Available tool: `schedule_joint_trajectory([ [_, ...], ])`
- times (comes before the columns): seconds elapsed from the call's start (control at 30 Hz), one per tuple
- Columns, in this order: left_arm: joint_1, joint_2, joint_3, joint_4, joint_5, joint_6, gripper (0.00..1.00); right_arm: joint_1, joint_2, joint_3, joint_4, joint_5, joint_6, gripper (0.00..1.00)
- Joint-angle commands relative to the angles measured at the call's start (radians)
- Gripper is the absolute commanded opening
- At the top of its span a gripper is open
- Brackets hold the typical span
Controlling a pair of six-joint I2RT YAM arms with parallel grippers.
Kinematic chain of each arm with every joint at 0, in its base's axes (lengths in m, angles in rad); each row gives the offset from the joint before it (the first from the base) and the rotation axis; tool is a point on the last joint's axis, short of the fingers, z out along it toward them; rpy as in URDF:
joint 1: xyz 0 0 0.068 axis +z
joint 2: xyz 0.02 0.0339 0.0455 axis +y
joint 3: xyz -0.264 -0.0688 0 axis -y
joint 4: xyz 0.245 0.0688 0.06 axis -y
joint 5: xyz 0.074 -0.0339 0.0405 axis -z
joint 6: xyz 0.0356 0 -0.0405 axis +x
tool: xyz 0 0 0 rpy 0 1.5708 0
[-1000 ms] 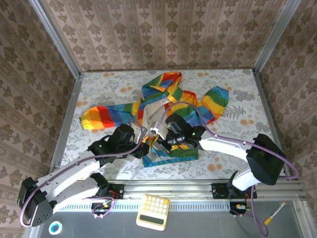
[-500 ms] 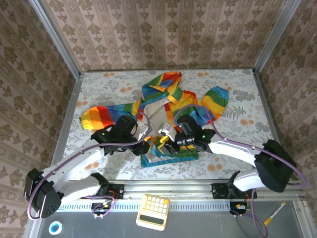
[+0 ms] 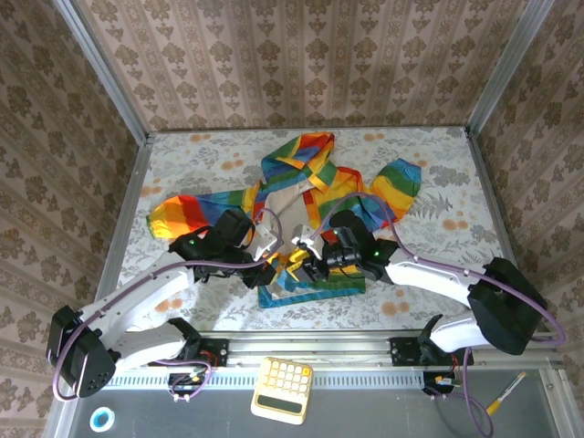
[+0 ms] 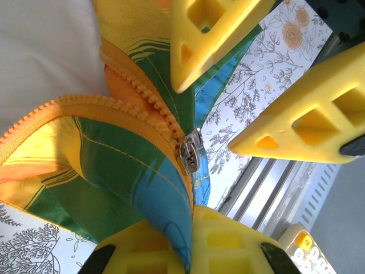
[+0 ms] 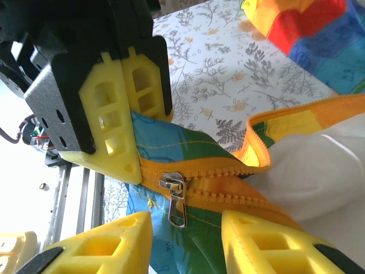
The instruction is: Zip up the jacket
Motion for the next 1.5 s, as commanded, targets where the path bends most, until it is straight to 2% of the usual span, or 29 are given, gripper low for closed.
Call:
schedule_joint_trajectory([
  [0.0, 0.005, -0.003, 0.041, -0.031, 0.020, 0.038, 0.00, -0.001, 0.038, 0.042, 0.025, -0.063, 0.005, 0.37],
  [0.6, 0.005, 0.002, 0.048, -0.038, 0.019, 0.044, 0.00, 0.004, 0.124, 0.130, -0.019, -0.117, 0.003, 0.32],
  [0.7, 0.005, 0.002, 0.050, -0.045, 0.016, 0.046, 0.00, 0.008, 0.131, 0.141, -0.049, -0.122, -0.007, 0.25],
  [0.8, 0.005, -0.004, 0.049, -0.054, 0.008, 0.048, 0.00, 0.013, 0.120, 0.136, -0.077, -0.108, -0.021, 0.14],
  [1.0, 0.004, -0.016, 0.048, -0.059, 0.003, 0.042, 0.00, 0.013, 0.055, 0.093, -0.093, -0.010, -0.054, 0.00],
  [1.3, 0.005, -0.017, 0.060, -0.071, 0.004, 0.047, 0.00, 0.020, 0.003, 0.062, -0.074, 0.095, -0.106, 0.00],
  [1.47, 0.006, -0.015, 0.069, -0.079, 0.016, 0.055, 0.00, 0.036, -0.034, 0.005, -0.009, 0.141, -0.190, 0.24],
])
